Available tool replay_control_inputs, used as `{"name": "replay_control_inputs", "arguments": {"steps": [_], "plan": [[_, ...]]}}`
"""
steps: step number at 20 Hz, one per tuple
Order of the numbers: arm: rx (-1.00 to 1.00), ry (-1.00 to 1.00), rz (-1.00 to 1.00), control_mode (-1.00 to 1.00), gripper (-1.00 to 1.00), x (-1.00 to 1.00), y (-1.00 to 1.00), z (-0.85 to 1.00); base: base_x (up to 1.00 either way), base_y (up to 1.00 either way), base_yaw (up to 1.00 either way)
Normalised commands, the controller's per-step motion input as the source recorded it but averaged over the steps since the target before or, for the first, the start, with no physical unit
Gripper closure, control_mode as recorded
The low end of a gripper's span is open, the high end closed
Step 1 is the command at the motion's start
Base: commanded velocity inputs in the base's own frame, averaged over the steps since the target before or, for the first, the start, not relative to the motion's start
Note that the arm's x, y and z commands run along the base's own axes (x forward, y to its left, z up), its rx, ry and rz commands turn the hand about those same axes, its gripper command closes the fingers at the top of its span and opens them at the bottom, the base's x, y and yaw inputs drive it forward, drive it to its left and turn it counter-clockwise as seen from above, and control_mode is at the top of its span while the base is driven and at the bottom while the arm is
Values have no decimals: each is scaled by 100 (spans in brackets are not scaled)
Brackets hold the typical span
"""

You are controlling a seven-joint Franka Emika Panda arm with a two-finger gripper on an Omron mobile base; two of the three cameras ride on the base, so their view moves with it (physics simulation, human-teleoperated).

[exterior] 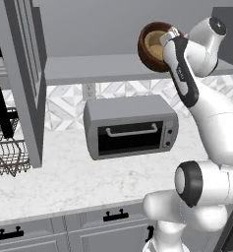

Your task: Pick up the bowls on the counter and stack them on top of one another in the open cabinet. Place the smaller bowl on top of the larger bowl.

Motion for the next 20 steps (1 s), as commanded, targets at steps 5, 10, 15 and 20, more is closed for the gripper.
{"name": "replay_control_inputs", "arguments": {"steps": [5,10,15,20], "plan": [[0,10,0,-100,100,99,-4,-28,0,0,0],[0,2,0,-100,100,100,0,-4,0,0,0],[0,0,0,-100,-100,56,0,0,0,0,0],[0,-8,0,-100,-100,-19,0,0,0,0,0]]}}
